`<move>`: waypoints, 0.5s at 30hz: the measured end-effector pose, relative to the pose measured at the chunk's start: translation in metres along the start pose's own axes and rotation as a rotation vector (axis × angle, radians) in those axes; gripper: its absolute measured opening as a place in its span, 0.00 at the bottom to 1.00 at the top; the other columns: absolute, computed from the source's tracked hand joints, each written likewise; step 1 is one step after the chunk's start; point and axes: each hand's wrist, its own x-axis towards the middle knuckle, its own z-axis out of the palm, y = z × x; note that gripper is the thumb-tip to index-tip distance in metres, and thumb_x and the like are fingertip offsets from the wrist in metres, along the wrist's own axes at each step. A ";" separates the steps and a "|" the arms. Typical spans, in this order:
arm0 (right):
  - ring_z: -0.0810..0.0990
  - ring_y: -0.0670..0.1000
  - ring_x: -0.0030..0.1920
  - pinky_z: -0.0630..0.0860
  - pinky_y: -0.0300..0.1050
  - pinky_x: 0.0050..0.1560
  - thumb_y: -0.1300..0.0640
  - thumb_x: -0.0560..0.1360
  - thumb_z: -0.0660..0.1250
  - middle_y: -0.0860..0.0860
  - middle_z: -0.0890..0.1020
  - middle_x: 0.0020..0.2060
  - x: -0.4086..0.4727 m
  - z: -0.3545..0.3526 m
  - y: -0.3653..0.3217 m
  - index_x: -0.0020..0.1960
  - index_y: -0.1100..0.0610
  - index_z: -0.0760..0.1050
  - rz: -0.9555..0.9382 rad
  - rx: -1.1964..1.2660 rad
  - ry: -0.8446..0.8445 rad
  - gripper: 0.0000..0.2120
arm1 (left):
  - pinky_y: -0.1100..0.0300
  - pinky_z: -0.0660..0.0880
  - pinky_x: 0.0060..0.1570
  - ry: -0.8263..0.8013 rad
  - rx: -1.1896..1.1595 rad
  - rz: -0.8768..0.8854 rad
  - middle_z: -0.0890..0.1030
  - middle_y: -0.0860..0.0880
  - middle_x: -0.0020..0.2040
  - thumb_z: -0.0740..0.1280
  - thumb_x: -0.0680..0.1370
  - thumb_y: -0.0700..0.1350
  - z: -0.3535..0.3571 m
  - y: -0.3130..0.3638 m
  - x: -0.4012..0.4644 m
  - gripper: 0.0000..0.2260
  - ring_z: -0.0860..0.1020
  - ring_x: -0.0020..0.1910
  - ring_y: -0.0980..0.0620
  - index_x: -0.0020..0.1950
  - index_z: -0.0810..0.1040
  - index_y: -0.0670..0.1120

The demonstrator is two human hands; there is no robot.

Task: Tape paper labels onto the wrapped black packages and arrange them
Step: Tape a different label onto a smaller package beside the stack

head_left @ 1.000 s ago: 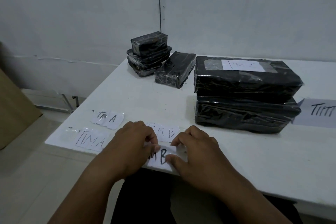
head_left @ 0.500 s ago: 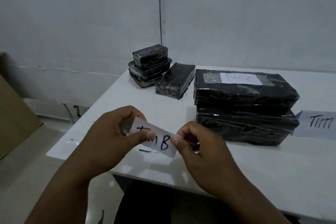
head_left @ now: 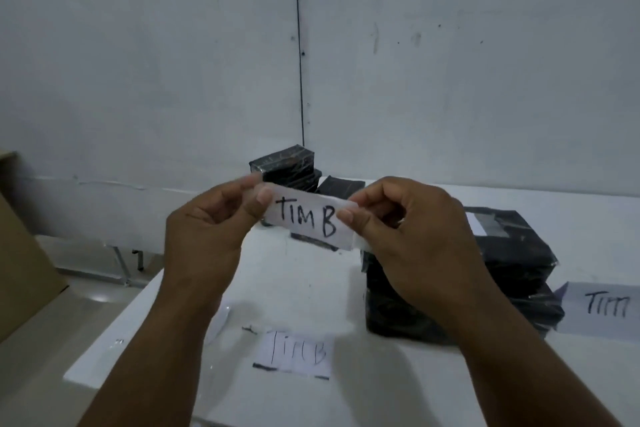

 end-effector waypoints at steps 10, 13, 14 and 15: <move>0.78 0.38 0.36 0.69 0.26 0.31 0.45 0.75 0.73 0.42 0.81 0.35 0.077 0.015 0.029 0.43 0.48 0.81 0.115 -0.074 0.136 0.08 | 0.59 0.72 0.56 0.097 0.317 -0.055 0.76 0.52 0.67 0.69 0.80 0.49 0.033 -0.069 0.107 0.21 0.75 0.63 0.52 0.73 0.69 0.57; 0.77 0.34 0.38 0.68 0.24 0.32 0.45 0.76 0.73 0.41 0.82 0.35 0.081 0.022 0.047 0.43 0.48 0.81 0.193 -0.055 0.121 0.08 | 0.45 0.68 0.71 -0.039 0.663 -0.056 0.69 0.44 0.74 0.72 0.76 0.55 0.028 -0.100 0.142 0.32 0.68 0.72 0.43 0.77 0.63 0.60; 0.78 0.34 0.38 0.68 0.26 0.31 0.45 0.76 0.73 0.41 0.82 0.35 0.081 0.024 0.053 0.43 0.48 0.81 0.218 -0.048 0.118 0.08 | 0.43 0.65 0.74 -0.079 0.734 -0.067 0.67 0.43 0.76 0.73 0.75 0.58 0.027 -0.109 0.152 0.35 0.64 0.75 0.40 0.78 0.61 0.60; 0.78 0.35 0.38 0.67 0.27 0.31 0.45 0.76 0.72 0.41 0.82 0.36 0.080 0.026 0.057 0.43 0.48 0.81 0.234 -0.043 0.123 0.08 | 0.42 0.64 0.75 -0.112 0.785 -0.086 0.66 0.42 0.78 0.73 0.74 0.60 0.025 -0.117 0.161 0.37 0.62 0.77 0.40 0.79 0.60 0.60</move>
